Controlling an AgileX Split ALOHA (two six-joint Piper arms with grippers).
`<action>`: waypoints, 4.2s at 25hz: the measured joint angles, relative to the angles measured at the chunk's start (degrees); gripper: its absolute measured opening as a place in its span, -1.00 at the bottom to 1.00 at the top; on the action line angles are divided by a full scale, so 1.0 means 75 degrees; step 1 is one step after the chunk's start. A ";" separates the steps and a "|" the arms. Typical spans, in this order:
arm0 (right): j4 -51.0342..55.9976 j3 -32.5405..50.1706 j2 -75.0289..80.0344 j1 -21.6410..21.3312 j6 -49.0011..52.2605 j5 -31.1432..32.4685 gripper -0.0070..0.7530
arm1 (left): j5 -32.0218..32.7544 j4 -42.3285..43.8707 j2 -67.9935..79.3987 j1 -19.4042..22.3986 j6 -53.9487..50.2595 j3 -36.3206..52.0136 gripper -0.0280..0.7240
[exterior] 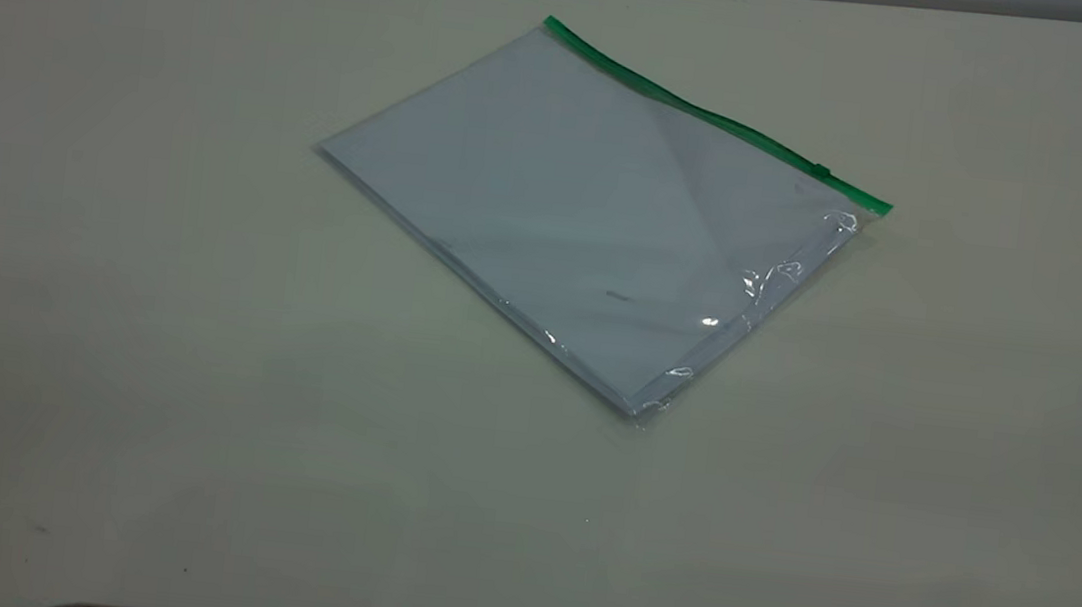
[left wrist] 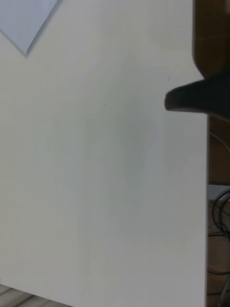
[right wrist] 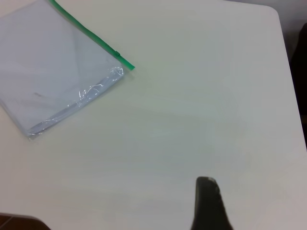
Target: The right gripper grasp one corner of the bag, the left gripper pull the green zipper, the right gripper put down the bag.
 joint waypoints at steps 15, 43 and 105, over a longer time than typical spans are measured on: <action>0.0000 0.0000 0.0000 0.0000 0.0000 0.0000 0.40 | 0.0000 0.0000 0.0000 0.0000 0.0000 0.0000 0.59; 0.0650 -0.0110 0.0250 0.0000 0.0191 -0.0172 0.40 | -0.1079 0.0077 0.2564 0.0000 -0.0130 -0.1222 0.59; 1.0524 -0.6029 1.9243 -0.0908 -0.9658 -0.2763 0.62 | -0.4325 -0.2568 1.5362 -0.1272 0.3645 -0.7233 0.59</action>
